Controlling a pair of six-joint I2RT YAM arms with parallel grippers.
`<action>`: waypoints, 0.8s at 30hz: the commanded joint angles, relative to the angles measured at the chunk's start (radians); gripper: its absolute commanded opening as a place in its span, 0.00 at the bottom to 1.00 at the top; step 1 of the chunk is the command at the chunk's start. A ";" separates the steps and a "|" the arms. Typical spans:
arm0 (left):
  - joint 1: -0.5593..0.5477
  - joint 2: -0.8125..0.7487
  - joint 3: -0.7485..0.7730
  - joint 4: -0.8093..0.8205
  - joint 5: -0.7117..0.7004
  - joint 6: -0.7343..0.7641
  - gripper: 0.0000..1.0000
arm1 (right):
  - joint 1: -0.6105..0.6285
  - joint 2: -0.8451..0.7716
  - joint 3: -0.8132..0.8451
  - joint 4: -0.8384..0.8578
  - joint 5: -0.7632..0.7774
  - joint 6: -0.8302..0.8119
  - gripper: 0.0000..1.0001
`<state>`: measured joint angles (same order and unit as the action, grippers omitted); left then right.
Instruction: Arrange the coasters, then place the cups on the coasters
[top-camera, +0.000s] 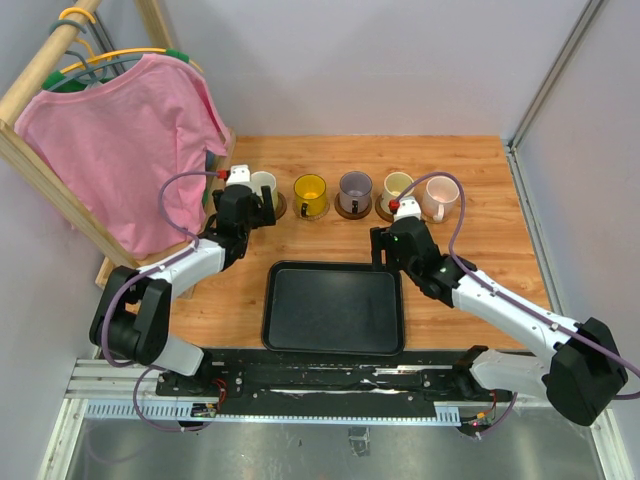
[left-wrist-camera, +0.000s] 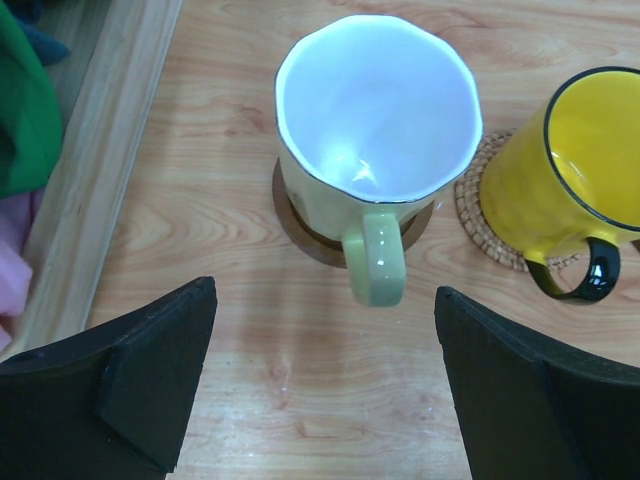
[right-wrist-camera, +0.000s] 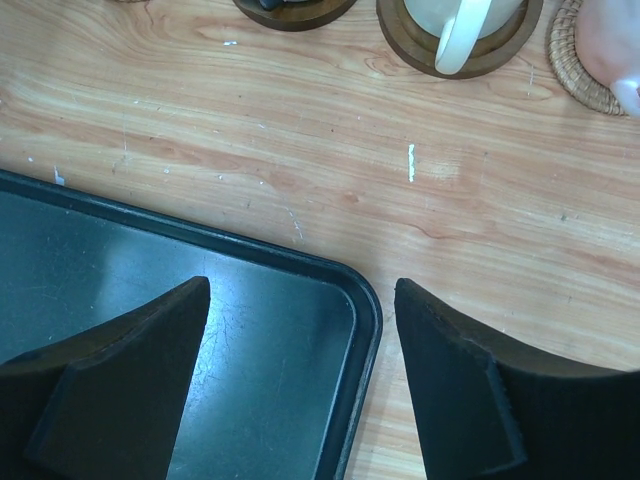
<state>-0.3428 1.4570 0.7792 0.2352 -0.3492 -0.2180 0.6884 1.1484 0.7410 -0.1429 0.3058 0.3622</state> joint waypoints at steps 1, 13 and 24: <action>-0.004 0.006 -0.005 -0.021 -0.062 -0.001 0.94 | -0.010 -0.007 0.007 -0.013 0.022 -0.010 0.76; -0.003 0.026 -0.001 -0.030 -0.089 -0.018 0.94 | -0.011 -0.019 -0.006 -0.014 0.030 -0.013 0.76; -0.002 0.011 -0.009 -0.045 -0.124 -0.026 0.94 | -0.013 -0.011 -0.011 -0.015 0.027 -0.008 0.76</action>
<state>-0.3428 1.4788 0.7776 0.1902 -0.4366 -0.2363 0.6865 1.1481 0.7410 -0.1463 0.3149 0.3618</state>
